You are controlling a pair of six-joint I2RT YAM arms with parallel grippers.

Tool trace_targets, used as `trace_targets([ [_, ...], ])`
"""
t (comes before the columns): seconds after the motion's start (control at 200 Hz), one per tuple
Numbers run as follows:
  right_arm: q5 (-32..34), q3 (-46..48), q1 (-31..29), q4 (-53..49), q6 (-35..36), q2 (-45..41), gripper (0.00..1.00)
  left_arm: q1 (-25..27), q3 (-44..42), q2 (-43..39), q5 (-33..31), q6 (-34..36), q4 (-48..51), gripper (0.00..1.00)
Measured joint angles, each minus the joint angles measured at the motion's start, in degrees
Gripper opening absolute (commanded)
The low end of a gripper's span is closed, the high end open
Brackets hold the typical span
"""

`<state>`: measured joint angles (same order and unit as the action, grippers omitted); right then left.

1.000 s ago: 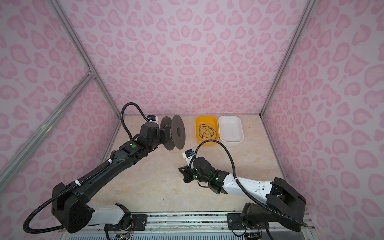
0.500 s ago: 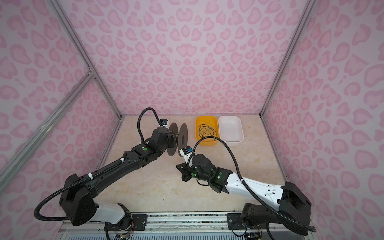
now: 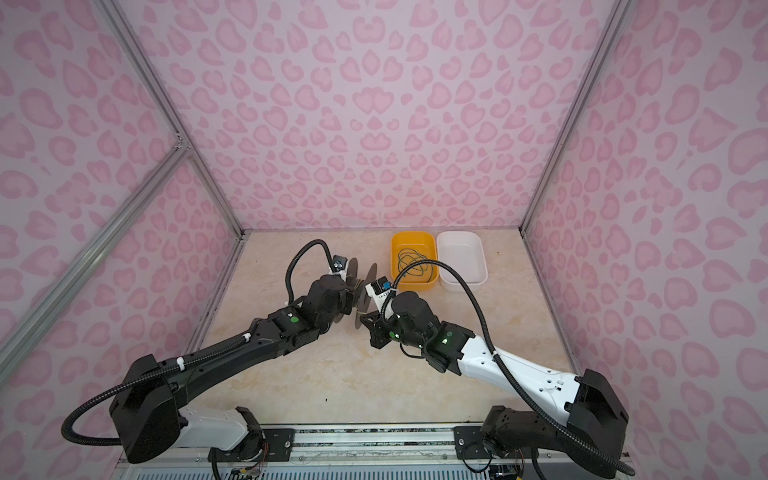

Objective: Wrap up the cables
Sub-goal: 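Swing the right gripper with the yellow cable up over the spool toward the left gripper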

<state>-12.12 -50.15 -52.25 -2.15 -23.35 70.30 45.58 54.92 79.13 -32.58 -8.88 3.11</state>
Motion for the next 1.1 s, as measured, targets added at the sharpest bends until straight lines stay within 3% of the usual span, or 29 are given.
trace_targets([
  [0.515,-2.49,-3.43,5.09,-3.74,0.7,0.33,0.0,6.29,-1.4,-0.81,-7.8,14.34,-1.73,0.04],
  [1.1,-5.97,-4.83,13.05,-7.17,2.6,-0.09,0.0,9.22,-3.61,-2.78,-8.07,23.47,-5.99,0.04],
])
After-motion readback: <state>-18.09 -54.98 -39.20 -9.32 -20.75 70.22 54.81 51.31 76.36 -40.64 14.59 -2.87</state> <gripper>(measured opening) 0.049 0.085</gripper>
